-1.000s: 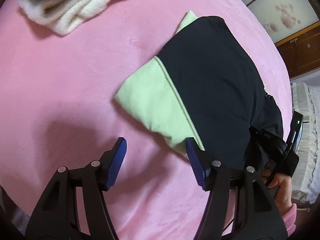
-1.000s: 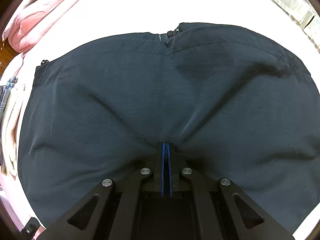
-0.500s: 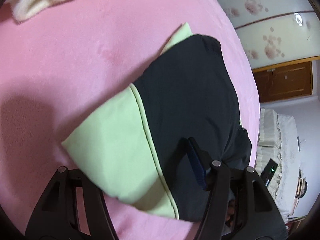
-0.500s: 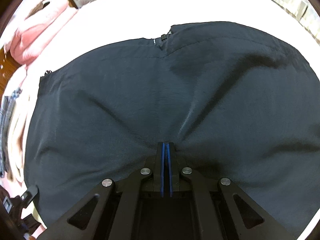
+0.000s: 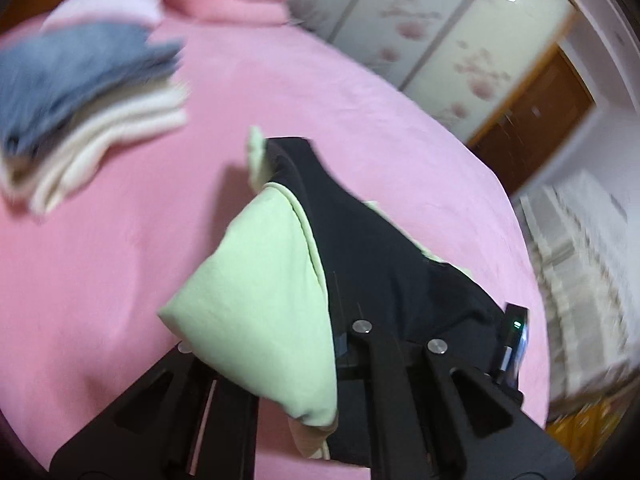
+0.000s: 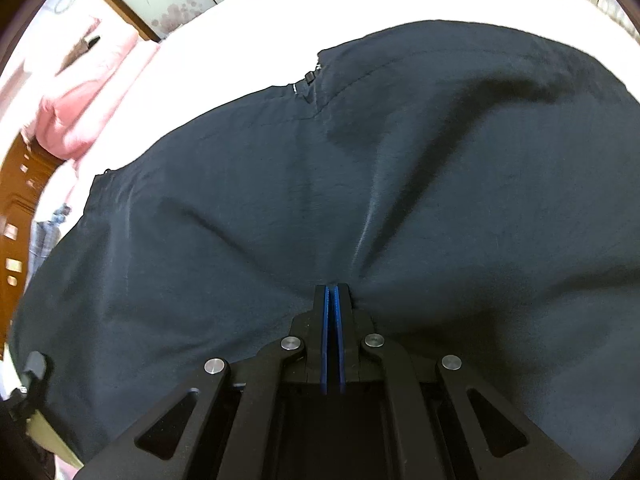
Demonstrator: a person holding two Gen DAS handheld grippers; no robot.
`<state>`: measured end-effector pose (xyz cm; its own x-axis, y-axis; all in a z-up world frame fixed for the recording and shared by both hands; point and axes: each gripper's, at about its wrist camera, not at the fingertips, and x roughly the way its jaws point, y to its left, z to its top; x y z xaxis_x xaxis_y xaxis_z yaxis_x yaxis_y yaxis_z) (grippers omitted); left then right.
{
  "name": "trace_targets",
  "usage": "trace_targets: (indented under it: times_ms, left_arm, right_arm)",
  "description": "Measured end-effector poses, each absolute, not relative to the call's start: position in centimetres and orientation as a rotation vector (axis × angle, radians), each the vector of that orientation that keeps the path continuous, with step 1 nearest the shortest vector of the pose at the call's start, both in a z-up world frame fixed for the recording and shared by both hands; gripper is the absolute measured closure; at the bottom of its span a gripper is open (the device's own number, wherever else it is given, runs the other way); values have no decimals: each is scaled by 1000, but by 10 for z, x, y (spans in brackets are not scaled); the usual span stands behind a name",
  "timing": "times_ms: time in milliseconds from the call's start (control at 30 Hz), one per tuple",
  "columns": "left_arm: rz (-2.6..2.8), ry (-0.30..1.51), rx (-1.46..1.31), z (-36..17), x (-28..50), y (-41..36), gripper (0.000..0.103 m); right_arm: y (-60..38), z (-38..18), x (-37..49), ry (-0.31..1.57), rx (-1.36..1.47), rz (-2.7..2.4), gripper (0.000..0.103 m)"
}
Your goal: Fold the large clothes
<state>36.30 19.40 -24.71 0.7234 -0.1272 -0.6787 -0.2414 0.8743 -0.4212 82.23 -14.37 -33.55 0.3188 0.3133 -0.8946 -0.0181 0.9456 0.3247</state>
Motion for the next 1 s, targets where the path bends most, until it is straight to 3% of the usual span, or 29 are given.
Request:
trace_targets:
  times_ms: [300,533,800,900,1000]
  left_arm:
    - [-128,620,-282,-185,353,56,97]
    - [-317,734,-202,-193,343,-56,97]
    - [-287,783,-158,-197,341,-82,97]
    - [-295,766,-109,-184,337,-87,97]
    - [-306,750,-86,-175,337,-101,97]
  right_arm:
    - [-195,-350,828,1254,469,473,103]
    - [-223,-353,831,1289,496,576,103]
    - [-260,-359,837,1333,555,649,103]
    - [-275,-356,851,1434,597,640,103]
    - [-302,-334,869,1429,471,639,103]
